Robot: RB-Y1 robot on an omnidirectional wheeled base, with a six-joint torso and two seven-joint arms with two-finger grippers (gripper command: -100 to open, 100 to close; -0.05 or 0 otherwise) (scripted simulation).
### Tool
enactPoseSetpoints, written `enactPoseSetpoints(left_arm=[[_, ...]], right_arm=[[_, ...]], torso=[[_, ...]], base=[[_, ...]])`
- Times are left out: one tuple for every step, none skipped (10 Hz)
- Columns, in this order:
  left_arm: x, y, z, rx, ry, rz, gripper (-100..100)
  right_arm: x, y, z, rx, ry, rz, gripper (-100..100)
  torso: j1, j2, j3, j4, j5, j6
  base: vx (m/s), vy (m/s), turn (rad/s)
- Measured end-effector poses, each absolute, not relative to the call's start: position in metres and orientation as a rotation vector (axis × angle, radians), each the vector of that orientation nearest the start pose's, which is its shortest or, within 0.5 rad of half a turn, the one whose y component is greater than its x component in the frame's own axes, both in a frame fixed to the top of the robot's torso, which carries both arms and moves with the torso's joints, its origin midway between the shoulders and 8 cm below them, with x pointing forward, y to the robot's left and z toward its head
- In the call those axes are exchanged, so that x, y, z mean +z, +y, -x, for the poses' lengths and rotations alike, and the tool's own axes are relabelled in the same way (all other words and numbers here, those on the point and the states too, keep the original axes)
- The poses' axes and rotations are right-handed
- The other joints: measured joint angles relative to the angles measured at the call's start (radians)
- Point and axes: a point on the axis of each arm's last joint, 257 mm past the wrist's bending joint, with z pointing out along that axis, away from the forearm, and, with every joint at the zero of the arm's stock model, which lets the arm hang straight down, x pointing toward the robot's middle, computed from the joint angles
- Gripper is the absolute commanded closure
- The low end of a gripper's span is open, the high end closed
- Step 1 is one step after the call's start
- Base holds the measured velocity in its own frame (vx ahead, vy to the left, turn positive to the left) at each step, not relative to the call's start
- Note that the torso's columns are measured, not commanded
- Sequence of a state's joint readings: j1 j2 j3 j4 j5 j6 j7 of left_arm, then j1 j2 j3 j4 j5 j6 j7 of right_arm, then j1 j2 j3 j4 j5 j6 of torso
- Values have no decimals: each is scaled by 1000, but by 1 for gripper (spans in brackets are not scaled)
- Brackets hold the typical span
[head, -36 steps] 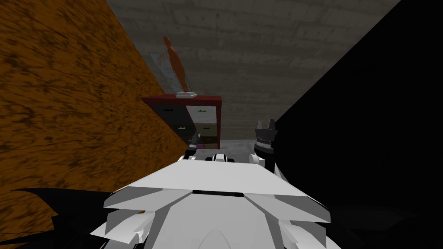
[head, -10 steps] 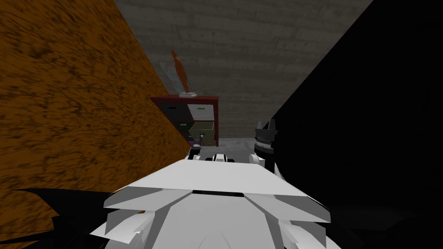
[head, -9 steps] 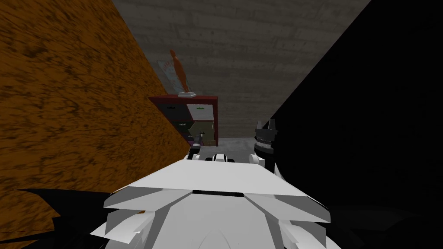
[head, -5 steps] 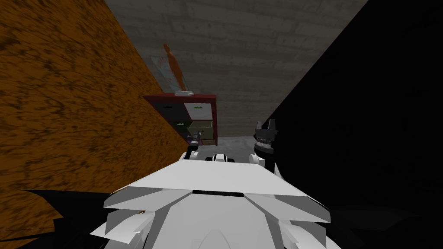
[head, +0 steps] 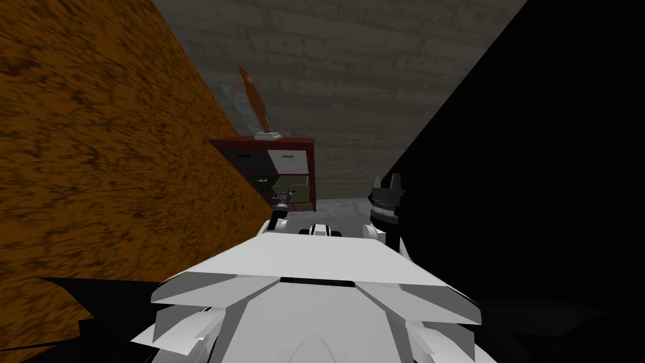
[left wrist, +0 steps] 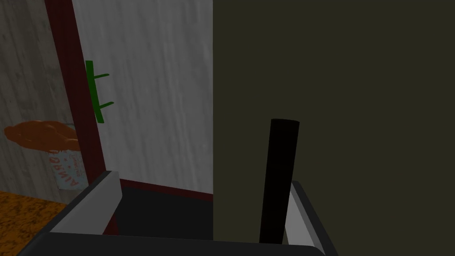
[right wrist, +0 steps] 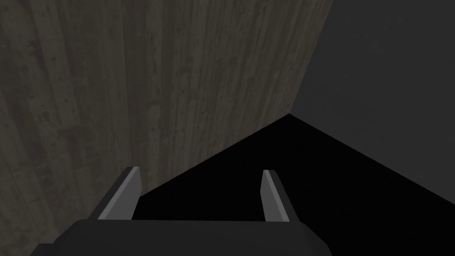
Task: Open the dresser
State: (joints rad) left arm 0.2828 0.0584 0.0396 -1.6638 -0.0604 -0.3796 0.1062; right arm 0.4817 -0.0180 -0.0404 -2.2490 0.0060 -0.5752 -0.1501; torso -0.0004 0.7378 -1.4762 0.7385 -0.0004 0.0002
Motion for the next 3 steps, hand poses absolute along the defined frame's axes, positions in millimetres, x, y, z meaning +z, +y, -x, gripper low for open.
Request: enactPoseSetpoints(left_arm=[[-215, 292, -451, -1207, 1020, 1065, 0], [-215, 292, -451, -1207, 1020, 1065, 0], [-215, 292, -451, -1207, 1020, 1065, 0]], right_arm=[[31, -287, -336, 1420, 549, -639, 0], [31, -287, -336, 1420, 549, -639, 0], [31, -287, -336, 1420, 549, -639, 0]], torso=[[0, 0, 0, 0, 0, 0], [0, 0, 0, 0, 0, 0], [0, 0, 0, 0, 0, 0]], base=[[0, 0, 0], [0, 0, 0], [0, 0, 0]])
